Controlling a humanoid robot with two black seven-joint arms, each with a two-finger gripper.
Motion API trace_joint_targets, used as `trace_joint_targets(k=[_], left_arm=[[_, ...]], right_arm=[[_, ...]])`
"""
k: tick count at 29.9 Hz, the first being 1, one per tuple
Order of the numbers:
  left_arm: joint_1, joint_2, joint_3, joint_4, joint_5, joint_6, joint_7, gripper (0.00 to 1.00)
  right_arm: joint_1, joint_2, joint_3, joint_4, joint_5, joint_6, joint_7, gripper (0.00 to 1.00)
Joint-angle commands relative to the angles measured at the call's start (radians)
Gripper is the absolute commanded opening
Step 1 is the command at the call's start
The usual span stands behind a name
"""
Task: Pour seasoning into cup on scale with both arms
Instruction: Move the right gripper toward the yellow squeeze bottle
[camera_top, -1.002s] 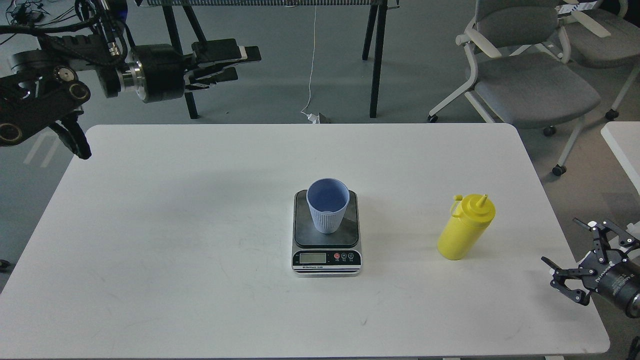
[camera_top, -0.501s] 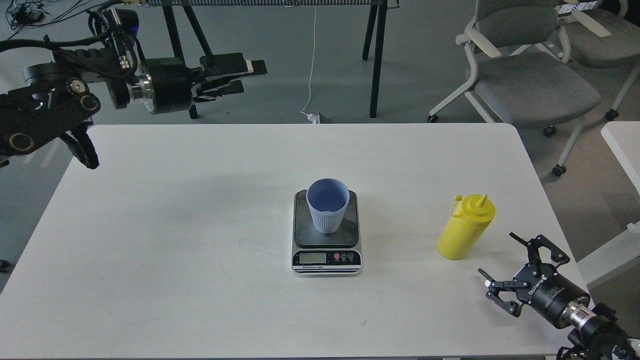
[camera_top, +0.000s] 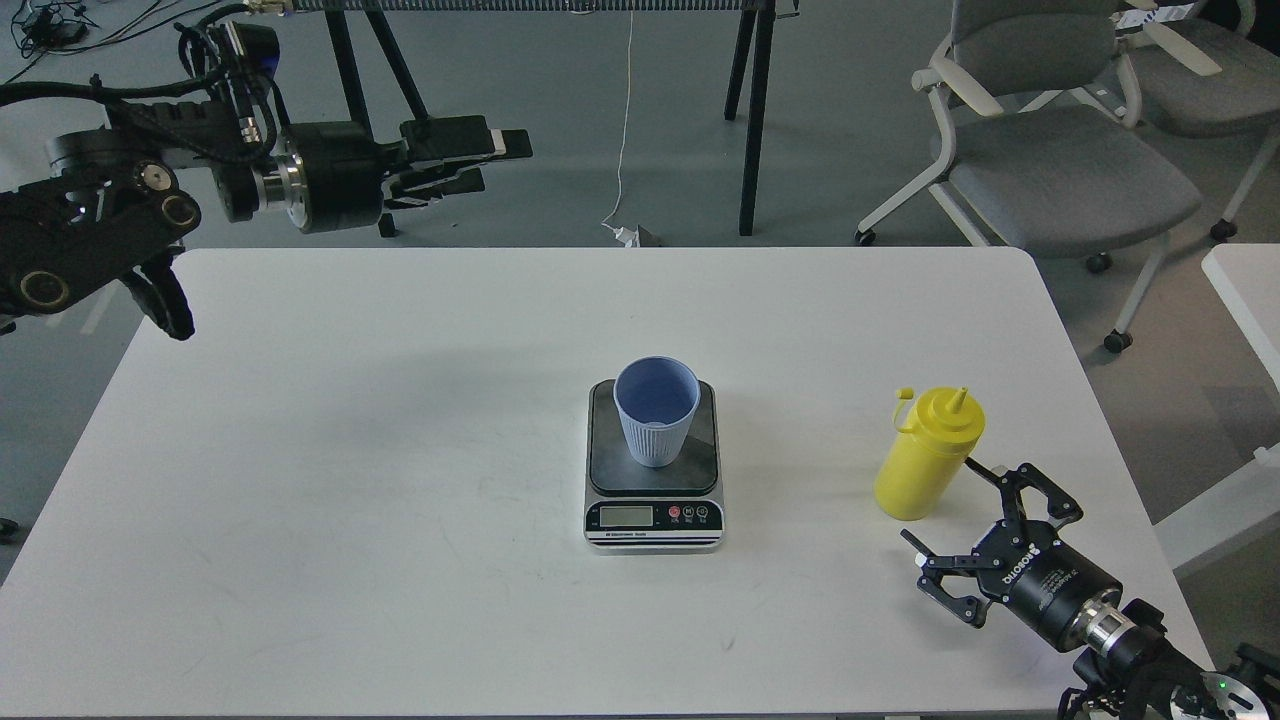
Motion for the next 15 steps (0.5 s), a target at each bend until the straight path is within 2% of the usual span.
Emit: trace_joint_targets(k=[1, 15], left_arm=[[0.002, -0.001, 0.0, 0.001, 0.001, 0.0, 0.0, 0.99], [0.015, -0.009, 0.0, 0.002, 0.001, 0.0, 0.0, 0.99]], right_arm=[[0.0, -0.011, 0.011, 0.0, 0.0, 0.0, 0.0, 0.99], [0.006, -0.011, 0.071, -0.011, 0.0, 0.0, 0.003, 0.99]])
